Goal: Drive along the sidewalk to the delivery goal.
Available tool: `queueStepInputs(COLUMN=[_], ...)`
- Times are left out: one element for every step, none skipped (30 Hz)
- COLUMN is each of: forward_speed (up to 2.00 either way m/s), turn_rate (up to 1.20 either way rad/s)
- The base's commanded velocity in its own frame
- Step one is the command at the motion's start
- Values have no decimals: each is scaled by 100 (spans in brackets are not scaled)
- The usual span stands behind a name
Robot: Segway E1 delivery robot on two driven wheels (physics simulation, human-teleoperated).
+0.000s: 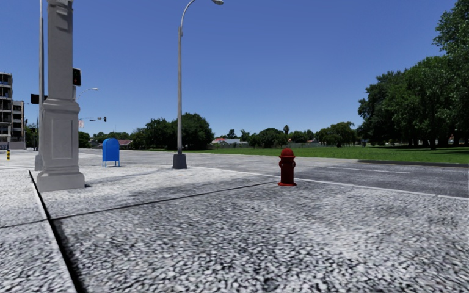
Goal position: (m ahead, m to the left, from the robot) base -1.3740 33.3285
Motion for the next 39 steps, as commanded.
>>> queueStepInputs(forward_speed=[0,0,0,0,0,0,0,0,0,0,0,1,11,30,30,46,53,60,60,70,75,75,77,86,91,91,93,95,95,96,101,112,112,127,144,158,158,171,189], turn_rate=[78,81,87,87,99,102,102,102,102,102,102,102,102,102,102,102,102,102,102,101,96,96,92,85,82,82,80,80,80,80,80,76,76,0,0,0,0,0,0])
